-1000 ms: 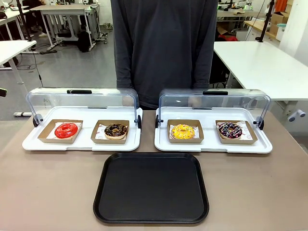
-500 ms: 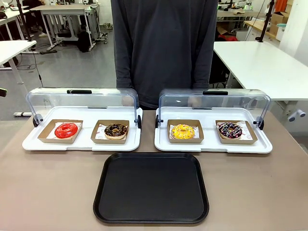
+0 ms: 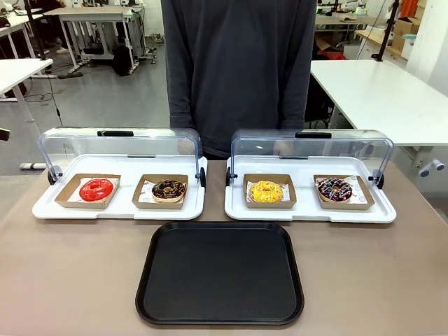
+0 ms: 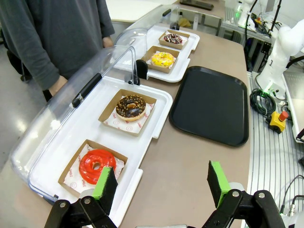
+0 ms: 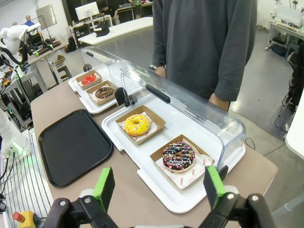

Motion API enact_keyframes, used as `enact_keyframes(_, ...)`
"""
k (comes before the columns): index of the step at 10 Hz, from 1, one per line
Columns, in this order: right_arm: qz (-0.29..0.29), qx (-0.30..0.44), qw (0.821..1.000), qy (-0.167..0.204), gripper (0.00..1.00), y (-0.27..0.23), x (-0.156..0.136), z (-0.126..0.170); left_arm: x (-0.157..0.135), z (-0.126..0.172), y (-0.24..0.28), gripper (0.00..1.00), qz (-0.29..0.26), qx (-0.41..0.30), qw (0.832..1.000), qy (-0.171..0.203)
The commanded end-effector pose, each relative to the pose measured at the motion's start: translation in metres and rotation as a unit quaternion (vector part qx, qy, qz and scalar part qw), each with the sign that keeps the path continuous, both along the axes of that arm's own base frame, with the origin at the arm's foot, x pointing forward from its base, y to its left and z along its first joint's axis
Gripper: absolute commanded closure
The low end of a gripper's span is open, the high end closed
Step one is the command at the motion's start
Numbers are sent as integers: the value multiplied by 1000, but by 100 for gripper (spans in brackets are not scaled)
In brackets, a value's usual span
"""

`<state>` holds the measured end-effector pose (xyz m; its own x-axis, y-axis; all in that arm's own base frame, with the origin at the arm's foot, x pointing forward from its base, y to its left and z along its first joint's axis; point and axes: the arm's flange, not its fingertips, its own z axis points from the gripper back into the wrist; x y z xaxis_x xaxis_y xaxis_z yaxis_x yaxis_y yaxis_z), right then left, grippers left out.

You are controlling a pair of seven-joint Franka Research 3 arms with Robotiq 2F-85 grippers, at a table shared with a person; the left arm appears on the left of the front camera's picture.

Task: Move the third donut from the left to the tray.
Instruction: Pick up the Paper togo box containing the Donut indicated by the person and place it on the Handle tray.

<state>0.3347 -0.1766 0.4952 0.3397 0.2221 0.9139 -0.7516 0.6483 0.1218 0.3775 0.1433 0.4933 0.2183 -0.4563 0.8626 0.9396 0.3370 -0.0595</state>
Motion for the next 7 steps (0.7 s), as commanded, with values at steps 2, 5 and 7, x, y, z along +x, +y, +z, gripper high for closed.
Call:
enact_keyframes(2, 2, 4, 1000, -18, 0, 0, 4, 1, 1, 2, 1, 0, -3, -2, 1000, -2)
enact_keyframes(5, 2, 4, 1000, -18, 0, 0, 4, 1, 1, 2, 1, 0, -3, -2, 1000, -2)
enact_keyframes(7, 2, 4, 1000, -18, 0, 0, 4, 1, 1, 2, 1, 0, -3, -2, 1000, -2)
